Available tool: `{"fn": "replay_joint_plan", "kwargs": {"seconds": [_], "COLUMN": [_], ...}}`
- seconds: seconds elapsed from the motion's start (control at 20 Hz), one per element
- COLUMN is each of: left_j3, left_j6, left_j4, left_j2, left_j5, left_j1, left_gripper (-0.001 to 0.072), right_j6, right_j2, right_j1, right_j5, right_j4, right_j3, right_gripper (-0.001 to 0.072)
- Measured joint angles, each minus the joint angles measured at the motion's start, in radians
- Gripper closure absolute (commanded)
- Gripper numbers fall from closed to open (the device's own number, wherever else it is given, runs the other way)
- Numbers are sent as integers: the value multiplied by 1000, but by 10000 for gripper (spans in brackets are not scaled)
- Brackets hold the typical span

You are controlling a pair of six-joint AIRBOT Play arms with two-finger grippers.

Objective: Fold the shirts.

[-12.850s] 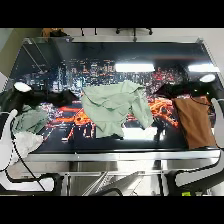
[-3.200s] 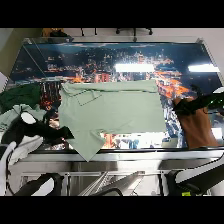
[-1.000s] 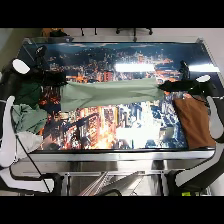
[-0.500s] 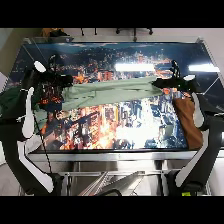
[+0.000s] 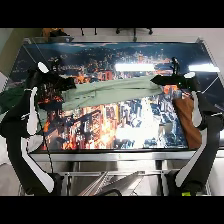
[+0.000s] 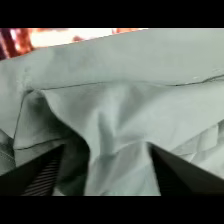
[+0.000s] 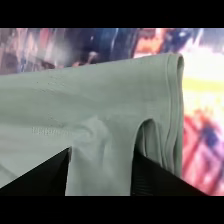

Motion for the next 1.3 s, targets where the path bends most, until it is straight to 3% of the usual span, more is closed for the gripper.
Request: {"fn": "replay_joint_plan", "kwargs": {"seconds": [0.6,0.65,0.7,0.8,0.85,0.9,0.95,1.0,1.3], "left_j3": [2,2,2,2,2,2,2,2,2], "left_j6": [5,5,5,6,6,6,6,6,8], "left_j4": [-40,-43,-43,-42,-43,-43,-42,-42,-55], "left_j2": [100,102,104,105,106,106,106,106,69], "left_j5": [-17,-14,-11,0,6,14,21,27,118], "left_j1": [-21,-29,-38,-61,-73,-87,-102,-116,-255], "left_gripper": [-4,-4,-4,13,163,325,547,692,688], "right_j6": [108,111,113,117,119,119,123,127,182], "right_j2": [-91,-98,-102,-110,-111,-111,-110,-107,-8], "right_j1": [-60,-54,-47,-37,-33,-30,-28,-26,-45], "right_j5": [90,105,124,150,160,172,189,211,394], "right_j4": [13,19,20,18,9,11,10,8,-3], "right_j3": [74,74,74,72,72,72,72,72,72], "right_gripper": [137,191,380,624,696,697,697,697,697]}}
